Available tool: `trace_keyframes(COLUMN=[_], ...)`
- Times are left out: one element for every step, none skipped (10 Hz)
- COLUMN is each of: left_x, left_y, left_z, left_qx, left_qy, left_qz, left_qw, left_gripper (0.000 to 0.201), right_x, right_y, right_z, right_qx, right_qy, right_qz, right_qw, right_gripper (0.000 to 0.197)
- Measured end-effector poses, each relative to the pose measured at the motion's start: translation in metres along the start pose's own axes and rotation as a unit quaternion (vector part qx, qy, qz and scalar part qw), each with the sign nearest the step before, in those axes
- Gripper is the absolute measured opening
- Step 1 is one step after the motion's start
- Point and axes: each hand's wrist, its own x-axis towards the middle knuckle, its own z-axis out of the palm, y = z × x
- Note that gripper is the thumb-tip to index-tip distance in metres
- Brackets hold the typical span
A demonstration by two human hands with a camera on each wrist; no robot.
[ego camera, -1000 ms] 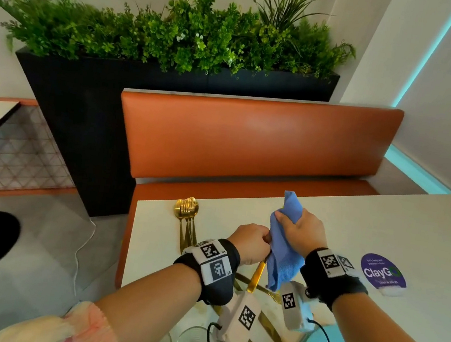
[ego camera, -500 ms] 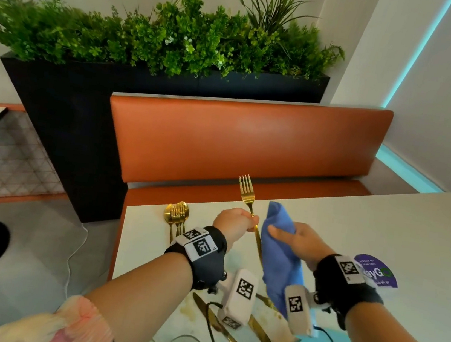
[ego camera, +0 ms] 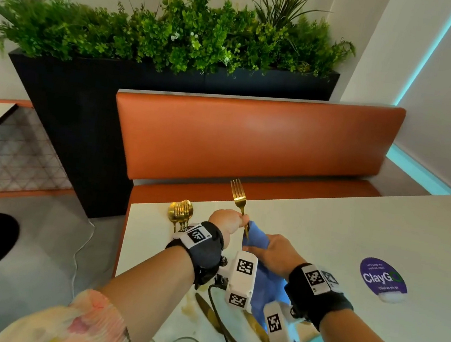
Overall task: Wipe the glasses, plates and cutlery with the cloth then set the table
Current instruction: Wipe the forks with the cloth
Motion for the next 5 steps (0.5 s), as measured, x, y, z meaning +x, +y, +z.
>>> trace_keyframes(left_x=[0.011,0.033,0.064,0.088,0.115], left_y=[-0.007,0.0,0.0,-0.016,-0.047], left_z=[0.001,-0.027,-0.069,-0.098,-0.112], left_qx=[0.039,0.135,0.244,0.374,0.431], left_qy=[0.016,0.07,0.123,0.142,0.135], left_qz=[-0.001,0.007,-0.003,-0.023,-0.059], left_qw=[0.999,0.988,0.962,0.916,0.89], left_gripper=[0.039,0.04,0.044,0.051,0.049], right_x=[0.003,0.003,0.004,0.012,0.02], right_y=[0.003,0.012,0.026,0.032,0.035], right_z=[0.001,0.006,0.002,-0.011,-0.021], right_qx=[-0.077,-0.186,-0.222,-0.206,-0.183], right_qy=[-0.012,-0.068,-0.039,0.011,0.025], right_qz=[-0.003,-0.016,0.002,0.025,0.035], right_qw=[0.997,0.98,0.974,0.978,0.982], right_gripper=[0.024,0.034,0.039,0.038,0.039])
